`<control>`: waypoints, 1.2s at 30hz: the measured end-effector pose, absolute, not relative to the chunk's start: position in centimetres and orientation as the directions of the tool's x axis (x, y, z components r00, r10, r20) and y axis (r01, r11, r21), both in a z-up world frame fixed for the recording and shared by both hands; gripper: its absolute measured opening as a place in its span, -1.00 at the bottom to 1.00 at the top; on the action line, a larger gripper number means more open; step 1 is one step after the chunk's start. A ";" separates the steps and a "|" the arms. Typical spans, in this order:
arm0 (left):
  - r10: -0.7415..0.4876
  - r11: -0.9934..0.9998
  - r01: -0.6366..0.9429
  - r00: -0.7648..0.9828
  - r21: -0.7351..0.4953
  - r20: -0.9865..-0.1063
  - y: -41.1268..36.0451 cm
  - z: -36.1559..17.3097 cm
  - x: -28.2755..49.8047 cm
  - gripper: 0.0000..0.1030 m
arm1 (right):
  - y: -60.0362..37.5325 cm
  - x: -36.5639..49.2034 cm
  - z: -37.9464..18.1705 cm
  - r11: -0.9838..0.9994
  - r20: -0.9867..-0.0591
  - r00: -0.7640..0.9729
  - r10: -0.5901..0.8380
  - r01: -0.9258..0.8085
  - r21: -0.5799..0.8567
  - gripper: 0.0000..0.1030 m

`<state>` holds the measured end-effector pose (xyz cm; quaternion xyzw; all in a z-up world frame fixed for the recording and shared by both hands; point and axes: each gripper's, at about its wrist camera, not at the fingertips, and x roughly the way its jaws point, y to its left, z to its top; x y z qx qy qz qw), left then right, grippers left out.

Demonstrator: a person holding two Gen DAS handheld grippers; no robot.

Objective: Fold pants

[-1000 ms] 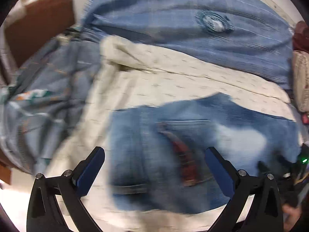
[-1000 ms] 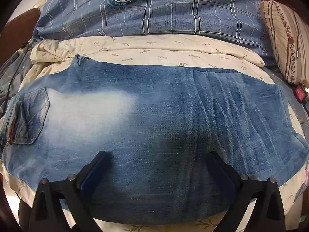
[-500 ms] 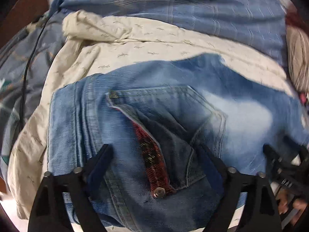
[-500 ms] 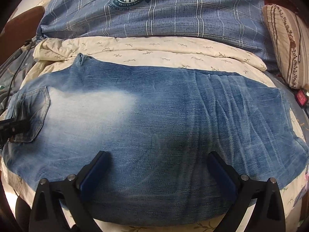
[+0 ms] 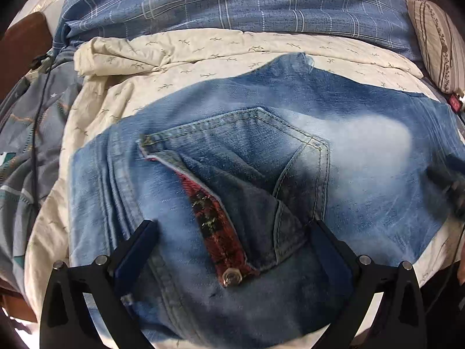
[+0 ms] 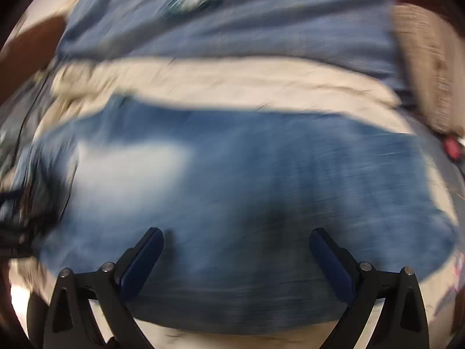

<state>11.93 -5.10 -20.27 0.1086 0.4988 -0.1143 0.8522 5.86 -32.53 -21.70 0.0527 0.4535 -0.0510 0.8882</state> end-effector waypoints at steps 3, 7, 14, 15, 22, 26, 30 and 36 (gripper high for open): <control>-0.051 0.957 0.261 0.570 0.123 -0.820 -4.7 -17.9 10.8 1.00 | -37.7 3.6 -19.7 0.958 -0.740 0.670 -0.058 0.245 0.148 0.97; -0.043 0.965 0.231 0.613 0.127 -0.789 -4.1 -16.1 10.7 1.00 | -43.5 1.7 -21.0 0.885 -0.766 0.643 0.001 0.356 0.300 0.87; 0.000 0.993 0.102 0.508 0.061 -0.862 -1.8 -20.0 13.0 1.00 | -50.1 -1.2 -22.6 0.790 -0.772 0.635 0.034 0.456 0.410 0.49; -0.018 0.995 0.091 0.504 0.032 -0.864 -1.4 -20.2 13.1 1.00 | -50.5 -1.5 -22.6 0.775 -0.761 0.647 0.051 0.455 0.438 0.49; 0.045 0.986 0.109 0.547 0.124 -0.836 -2.4 -20.1 12.9 1.00 | -49.4 -1.1 -22.5 0.780 -0.771 0.637 0.023 0.471 0.412 0.54; 0.025 0.990 0.103 0.520 0.092 -0.854 -2.0 -20.0 13.4 1.00 | -50.5 -1.6 -22.0 0.738 -0.730 0.681 0.064 0.460 0.493 0.54; 0.010 0.993 0.094 0.505 0.067 -0.863 -1.8 -20.0 13.7 1.00 | -53.6 -4.3 -21.7 0.588 -0.582 0.797 0.160 0.397 0.705 0.54; 0.012 0.993 0.094 0.529 0.072 -0.849 -2.2 -20.2 13.2 1.00 | -55.9 -7.5 -22.5 0.407 -0.427 0.864 0.265 0.301 0.862 0.54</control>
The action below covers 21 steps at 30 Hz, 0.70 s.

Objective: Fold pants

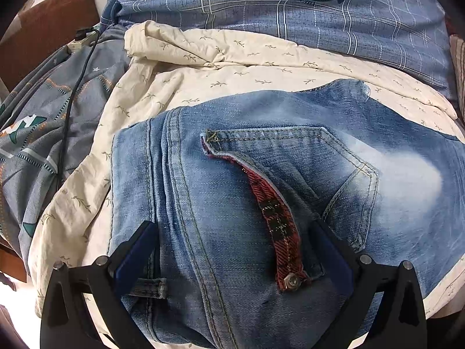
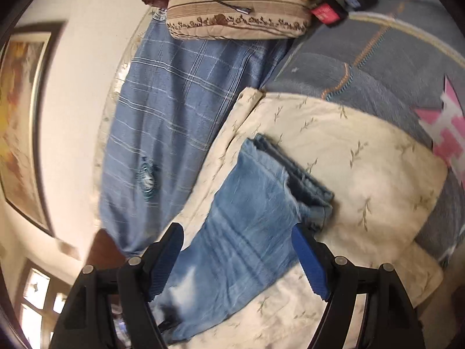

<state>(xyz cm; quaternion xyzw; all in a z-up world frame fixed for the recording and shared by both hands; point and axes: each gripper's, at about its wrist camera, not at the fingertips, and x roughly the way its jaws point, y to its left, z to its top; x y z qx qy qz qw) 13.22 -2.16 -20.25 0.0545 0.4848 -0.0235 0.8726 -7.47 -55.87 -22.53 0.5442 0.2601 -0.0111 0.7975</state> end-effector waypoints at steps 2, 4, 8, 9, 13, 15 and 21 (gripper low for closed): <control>0.019 0.992 0.094 0.536 0.082 -0.844 -2.3 -20.3 13.1 1.00 | -55.9 -7.7 -22.8 0.406 -0.449 0.852 0.268 0.323 0.855 0.54; 0.025 0.991 0.096 0.541 0.091 -0.841 -2.4 -20.3 13.1 1.00 | -55.8 -7.7 -23.2 0.421 -0.494 0.829 0.263 0.362 0.831 0.54; 0.018 0.991 0.100 0.544 0.085 -0.839 -2.2 -20.3 13.0 1.00 | -55.8 -7.5 -24.4 0.420 -0.558 0.785 0.269 0.426 0.801 0.54; 0.015 0.992 0.099 0.543 0.082 -0.839 -2.2 -20.3 13.1 1.00 | -55.9 -7.3 -24.7 0.418 -0.571 0.777 0.265 0.441 0.794 0.54; 0.020 0.992 0.093 0.550 0.085 -0.835 -2.3 -20.3 13.0 1.00 | -56.3 -6.4 -25.1 0.412 -0.569 0.790 0.229 0.451 0.792 0.54; 0.020 0.992 0.093 0.549 0.084 -0.836 -2.3 -20.3 13.0 1.00 | -56.3 -5.4 -25.5 0.411 -0.575 0.785 0.233 0.456 0.789 0.54; -0.004 0.993 0.100 0.539 0.059 -0.843 -2.0 -20.4 13.3 1.00 | -57.8 -4.5 -26.7 0.311 -0.510 0.832 0.217 0.437 0.844 0.51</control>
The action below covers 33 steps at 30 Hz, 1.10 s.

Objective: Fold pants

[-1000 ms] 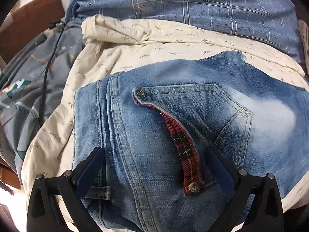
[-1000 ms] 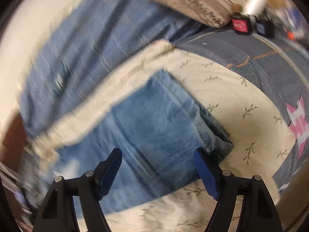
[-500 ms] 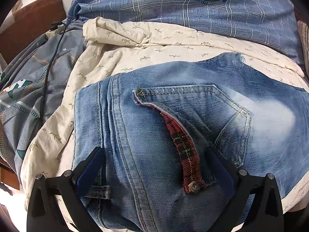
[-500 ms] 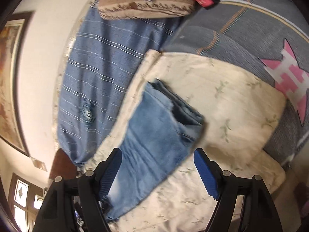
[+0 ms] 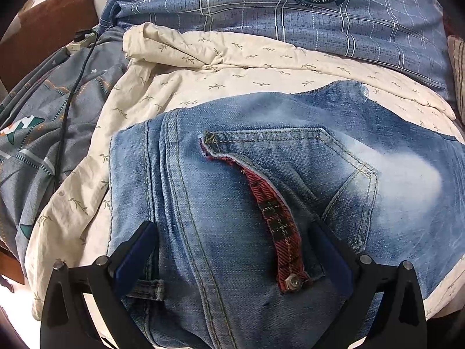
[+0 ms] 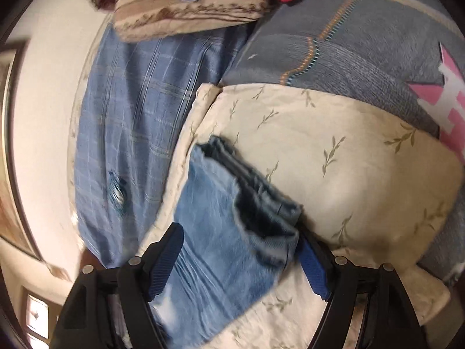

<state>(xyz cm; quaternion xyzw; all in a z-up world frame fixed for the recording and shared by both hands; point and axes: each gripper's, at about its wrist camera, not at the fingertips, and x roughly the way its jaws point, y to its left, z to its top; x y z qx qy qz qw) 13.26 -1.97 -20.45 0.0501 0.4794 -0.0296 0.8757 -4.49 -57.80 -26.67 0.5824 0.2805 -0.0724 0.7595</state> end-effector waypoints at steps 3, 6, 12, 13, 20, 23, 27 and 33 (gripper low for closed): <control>-0.006 0.994 0.099 0.540 0.057 -0.842 -2.0 -20.5 13.3 1.00 | -58.1 -4.4 -27.0 0.299 -0.514 0.831 0.214 0.445 0.844 0.03; -0.005 0.994 0.098 0.542 0.057 -0.841 -2.0 -20.5 13.3 1.00 | -57.9 -4.2 -27.0 0.319 -0.554 0.808 0.199 0.482 0.816 -0.36; -0.005 0.994 0.095 0.538 0.055 -0.843 -2.0 -20.5 13.3 1.00 | -56.4 -3.9 -24.1 0.465 -0.558 0.822 0.113 0.452 0.761 -0.44; -0.006 0.994 0.093 0.534 0.051 -0.845 -1.9 -20.5 13.4 1.00 | -55.9 -3.7 -23.5 0.492 -0.554 0.827 0.102 0.442 0.750 -0.45; -0.010 0.995 0.089 0.528 0.043 -0.849 -1.8 -20.5 13.5 1.00 | -50.3 -1.2 -20.4 0.669 -0.537 0.836 0.117 0.333 0.665 -0.47; -0.011 0.995 0.089 0.530 0.043 -0.848 -1.8 -20.6 13.5 1.00 | -46.8 0.5 -19.8 0.740 -0.552 0.819 0.158 0.272 0.615 -0.47; -0.017 0.996 0.087 0.533 0.035 -0.846 -1.7 -20.6 13.4 1.00 | -42.4 2.0 -19.9 0.788 -0.575 0.781 0.243 0.187 0.587 -0.46; -0.035 0.996 0.091 0.519 0.015 -0.854 -1.5 -20.4 13.6 1.00 | -35.2 4.3 -22.1 0.799 -0.635 0.636 0.439 0.047 0.600 -0.41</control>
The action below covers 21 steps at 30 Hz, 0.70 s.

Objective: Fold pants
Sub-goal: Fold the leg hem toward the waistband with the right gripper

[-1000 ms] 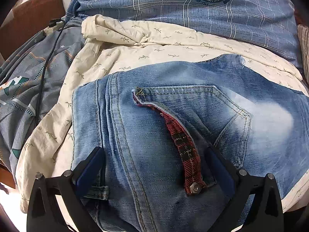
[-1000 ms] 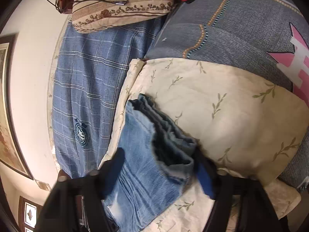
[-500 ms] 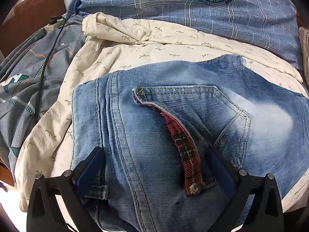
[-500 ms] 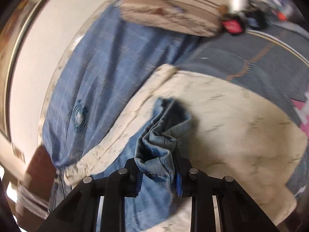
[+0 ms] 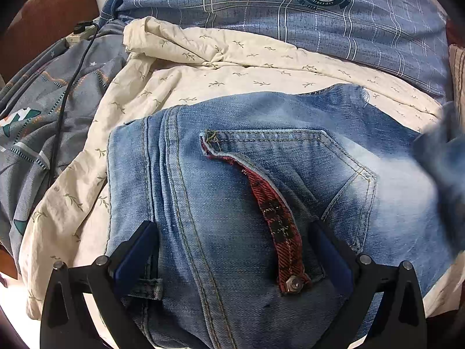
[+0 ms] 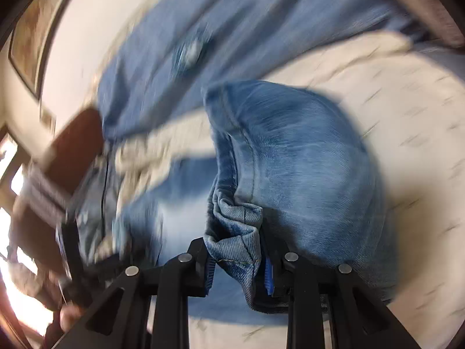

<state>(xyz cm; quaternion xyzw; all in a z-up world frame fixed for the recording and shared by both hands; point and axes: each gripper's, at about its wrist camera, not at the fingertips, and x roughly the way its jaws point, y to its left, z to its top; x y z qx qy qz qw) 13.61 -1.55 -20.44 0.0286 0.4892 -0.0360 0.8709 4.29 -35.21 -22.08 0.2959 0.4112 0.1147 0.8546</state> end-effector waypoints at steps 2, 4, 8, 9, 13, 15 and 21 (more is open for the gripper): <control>-0.049 0.995 0.103 0.493 0.002 -0.869 -1.4 -20.1 13.9 1.00 | -33.0 4.7 -23.4 0.819 -0.692 0.568 0.447 0.052 0.572 -0.35; -0.079 0.993 0.115 0.473 -0.027 -0.878 -1.4 -19.4 13.8 1.00 | -32.2 4.5 -23.0 0.835 -0.686 0.576 0.444 0.014 0.551 0.14; -0.150 0.985 0.153 0.533 -0.079 -0.833 -2.4 -16.5 12.6 1.00 | -32.5 3.7 -21.9 0.777 -0.614 0.575 0.541 -0.062 0.626 0.45; -0.158 0.983 0.169 0.556 -0.076 -0.816 -3.0 -15.6 12.3 1.00 | -32.7 3.4 -21.7 0.771 -0.603 0.576 0.552 -0.076 0.632 0.45; -0.238 0.962 0.256 0.595 -0.100 -0.768 -6.4 -12.6 12.4 1.00 | -35.5 2.1 -20.1 0.725 -0.509 0.661 0.551 -0.077 0.684 0.45; -0.262 0.952 0.286 0.585 -0.107 -0.768 -8.7 -11.7 13.4 1.00 | -37.7 1.5 -20.3 0.715 -0.505 0.699 0.506 -0.013 0.699 0.45; -0.286 0.926 0.366 0.529 -0.090 -0.799 -16.5 -12.4 17.0 0.92 | -38.5 1.0 -21.1 0.772 -0.580 0.684 0.443 0.038 0.634 0.41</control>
